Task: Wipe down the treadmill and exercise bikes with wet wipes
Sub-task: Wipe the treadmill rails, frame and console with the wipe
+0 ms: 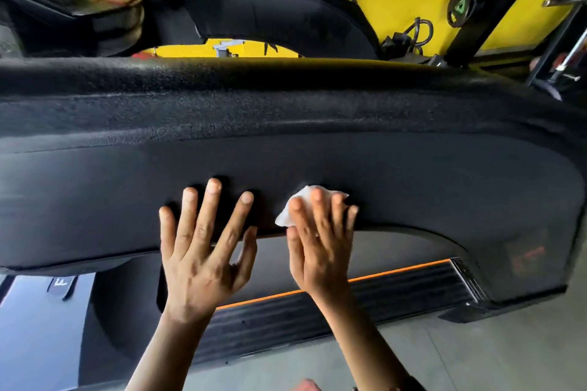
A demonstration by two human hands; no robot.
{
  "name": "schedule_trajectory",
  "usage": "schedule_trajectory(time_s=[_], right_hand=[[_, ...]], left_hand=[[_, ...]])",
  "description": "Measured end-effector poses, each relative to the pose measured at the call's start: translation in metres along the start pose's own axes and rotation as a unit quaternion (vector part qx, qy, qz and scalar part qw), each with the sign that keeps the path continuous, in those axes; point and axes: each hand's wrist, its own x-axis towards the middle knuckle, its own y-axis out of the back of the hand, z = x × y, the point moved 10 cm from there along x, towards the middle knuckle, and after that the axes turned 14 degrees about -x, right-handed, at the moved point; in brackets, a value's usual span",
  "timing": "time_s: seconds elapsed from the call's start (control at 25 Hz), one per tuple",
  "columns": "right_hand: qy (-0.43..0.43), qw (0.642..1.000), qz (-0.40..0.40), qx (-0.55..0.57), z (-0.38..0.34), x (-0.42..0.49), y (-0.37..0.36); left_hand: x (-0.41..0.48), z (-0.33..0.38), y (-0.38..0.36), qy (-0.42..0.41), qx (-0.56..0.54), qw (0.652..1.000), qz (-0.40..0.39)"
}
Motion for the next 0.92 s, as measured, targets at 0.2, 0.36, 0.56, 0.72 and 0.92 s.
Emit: schedule_trajectory(time_s=[0.2,0.36,0.56,0.72,0.92], right_hand=[[-0.155,0.985,-0.062,0.037,0.022,-0.032,-0.006],[0.076,0.996,-0.03,0.019,-0.066,0.003,0.001],[-0.136,0.99,0.007,0.031,-0.006,0.04,0.016],[0.153,0.988,-0.018,0.001,-0.069,0.019,0.01],[-0.097,0.995,0.003,0.023,-0.012,0.045,0.017]], left_hand=[[-0.017,-0.019,0.016,0.016,0.006,1.0,0.006],[-0.019,-0.029,0.024,0.026,0.01,1.0,0.006],[-0.021,-0.042,0.035,0.03,0.026,0.999,0.018],[-0.019,-0.045,0.034,0.02,0.012,1.0,0.013],[-0.02,-0.047,0.037,0.022,0.016,0.999,0.016]])
